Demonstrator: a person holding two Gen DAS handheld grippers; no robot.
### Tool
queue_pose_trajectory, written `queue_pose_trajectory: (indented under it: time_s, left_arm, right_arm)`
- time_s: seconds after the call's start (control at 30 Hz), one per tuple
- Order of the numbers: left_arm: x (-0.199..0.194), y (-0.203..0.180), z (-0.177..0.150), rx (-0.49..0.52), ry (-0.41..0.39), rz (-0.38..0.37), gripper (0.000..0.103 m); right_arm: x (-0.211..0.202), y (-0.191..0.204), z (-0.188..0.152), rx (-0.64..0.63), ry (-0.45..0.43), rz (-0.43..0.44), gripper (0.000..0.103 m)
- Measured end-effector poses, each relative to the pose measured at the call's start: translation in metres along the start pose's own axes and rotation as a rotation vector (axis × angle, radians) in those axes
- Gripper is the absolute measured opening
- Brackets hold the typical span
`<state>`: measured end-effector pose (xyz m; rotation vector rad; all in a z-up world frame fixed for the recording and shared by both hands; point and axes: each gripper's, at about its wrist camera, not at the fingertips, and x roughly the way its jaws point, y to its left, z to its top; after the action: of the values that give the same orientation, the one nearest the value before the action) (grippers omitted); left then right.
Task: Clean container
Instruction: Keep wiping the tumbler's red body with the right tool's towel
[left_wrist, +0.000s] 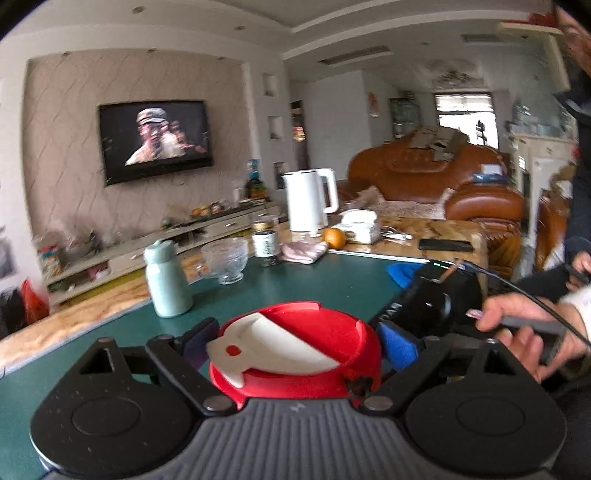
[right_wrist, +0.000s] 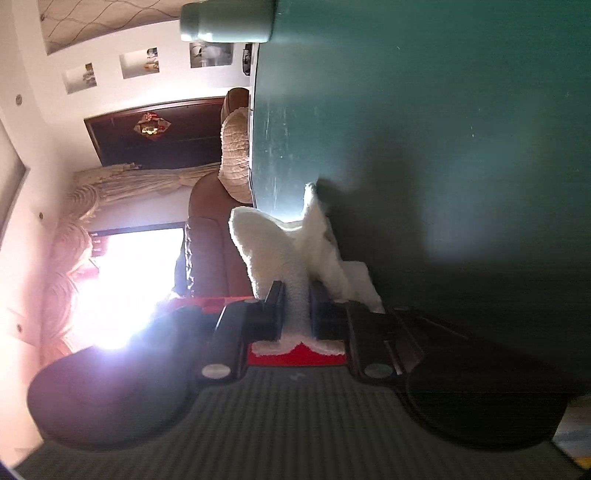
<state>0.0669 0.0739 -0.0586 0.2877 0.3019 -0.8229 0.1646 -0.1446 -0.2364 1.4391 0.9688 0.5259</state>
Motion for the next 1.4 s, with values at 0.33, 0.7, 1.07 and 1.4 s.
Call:
queue_pose_trajectory:
  time_s: [0.33,0.7,1.07,1.4]
  left_arm:
    - [0.004,-0.032,0.008,-0.094,0.054,0.254,0.103]
    - [0.002,-0.031,0.008,-0.171,0.021,0.324,0.095]
    - [-0.009,-0.008,-0.004,-0.103,-0.038,0.121,0.095]
    - [-0.012,-0.003,-0.007,-0.02,-0.034,-0.07,0.095]
  right_arm:
    - [-0.006,-0.004,-0.01,-0.013,-0.024,0.006,0.018]
    - [-0.025,-0.009,-0.006,0.009,-0.019,0.144,0.019]
    - [-0.016,-0.019,0.009,0.0,0.008,0.039,0.019]
    - [-0.014,0.002,0.025,-0.105,0.029,0.046,0.02]
